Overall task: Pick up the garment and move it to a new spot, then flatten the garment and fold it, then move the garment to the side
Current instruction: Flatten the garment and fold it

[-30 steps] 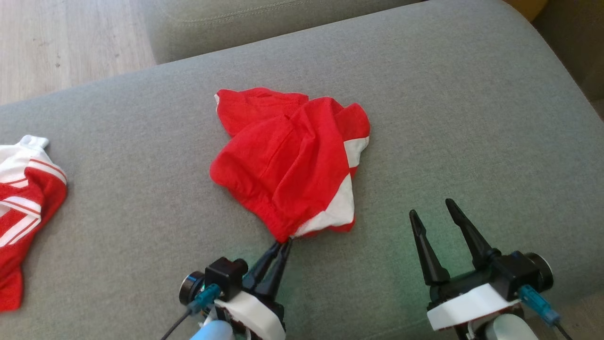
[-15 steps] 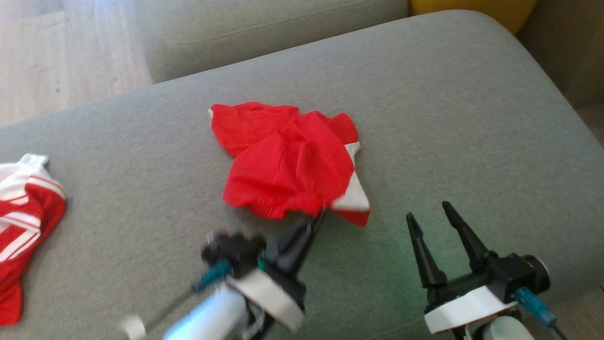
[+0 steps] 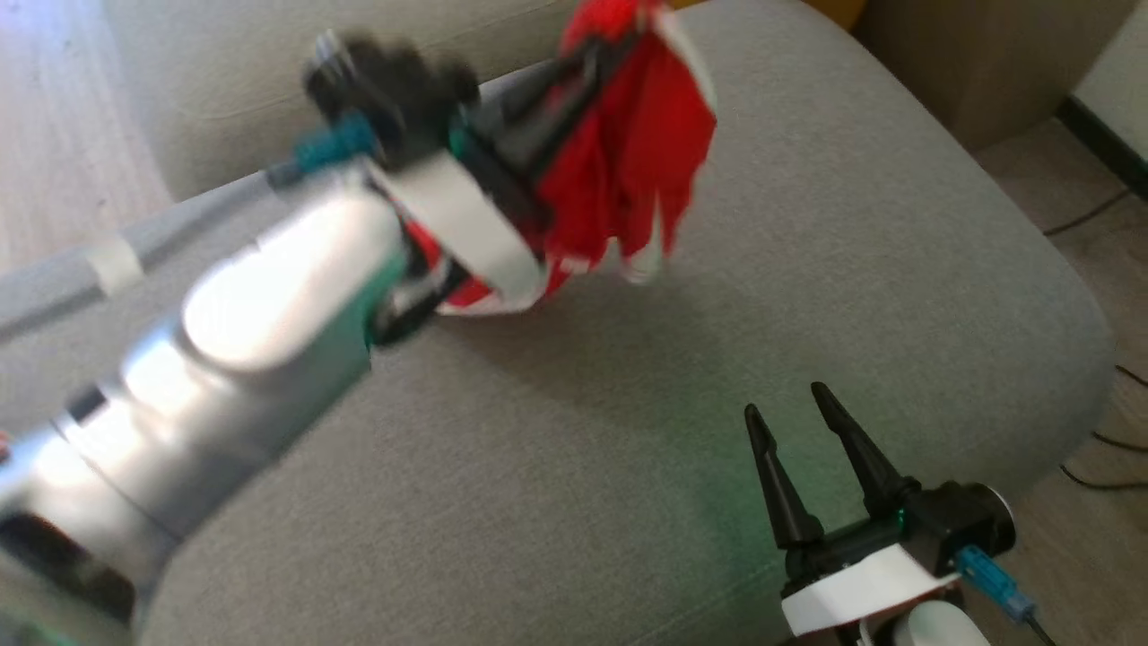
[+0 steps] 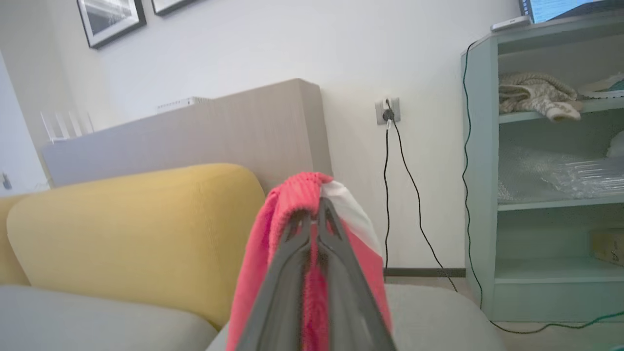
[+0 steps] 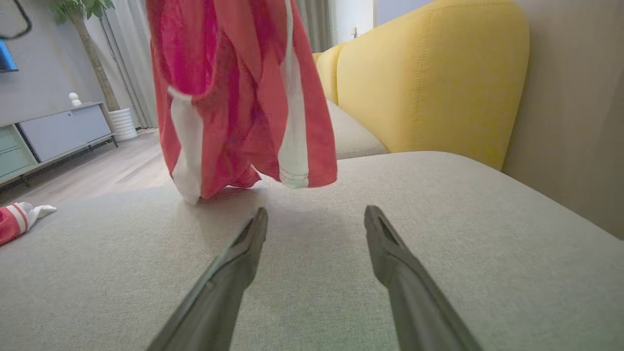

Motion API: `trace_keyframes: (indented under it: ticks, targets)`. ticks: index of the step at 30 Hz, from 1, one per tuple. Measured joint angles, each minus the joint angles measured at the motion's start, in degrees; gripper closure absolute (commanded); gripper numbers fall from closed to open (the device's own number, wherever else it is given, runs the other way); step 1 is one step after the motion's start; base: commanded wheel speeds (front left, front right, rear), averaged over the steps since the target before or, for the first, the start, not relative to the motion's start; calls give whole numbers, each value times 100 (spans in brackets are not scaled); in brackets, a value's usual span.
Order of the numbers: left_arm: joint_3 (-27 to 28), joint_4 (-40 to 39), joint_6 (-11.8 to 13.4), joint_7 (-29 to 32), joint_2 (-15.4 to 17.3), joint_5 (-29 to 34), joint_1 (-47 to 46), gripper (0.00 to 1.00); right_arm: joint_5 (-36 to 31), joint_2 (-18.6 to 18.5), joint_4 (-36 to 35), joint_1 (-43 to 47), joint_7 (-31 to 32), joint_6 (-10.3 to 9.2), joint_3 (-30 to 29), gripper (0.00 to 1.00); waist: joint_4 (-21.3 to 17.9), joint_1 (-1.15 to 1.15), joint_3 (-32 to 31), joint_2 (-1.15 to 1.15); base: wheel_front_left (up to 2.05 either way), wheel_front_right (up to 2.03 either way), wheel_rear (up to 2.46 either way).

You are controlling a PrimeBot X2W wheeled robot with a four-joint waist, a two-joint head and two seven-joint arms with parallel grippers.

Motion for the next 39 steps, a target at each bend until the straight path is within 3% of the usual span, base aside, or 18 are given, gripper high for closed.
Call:
trace_keyframes:
  ticks: [7, 14, 20, 31, 39]
  targets:
    - [-309, 51, 0, 118, 283, -599, -569, 100, -1, 37, -176, 13, 0, 0, -232, 0, 54, 0, -9, 0, 0, 0, 0]
    - [-701, 793, 112, 320, 394, -902, 747, 100, 216, 62, -51, 25, 0, 0, -334, 0, 545, 0, 249, 0, 0, 0, 0]
    - [-711, 1249, 104, 101, 410, -978, 972, 100, 602, 87, 177, 4, 0, 0, -441, 0, 747, 0, 556, 0, 0, 0, 0]
    - [-801, 1558, 44, -133, 409, -1036, 894, 100, 1883, 87, 1563, -548, 0, 0, -621, 0, 1061, 0, 782, 0, 0, 0, 0]
    - [-900, 1640, 22, -183, 397, -1036, 828, 100, 2375, 85, 2586, -1221, 0, 0, -581, 0, 1160, 0, 826, 0, 0, 0, 0]
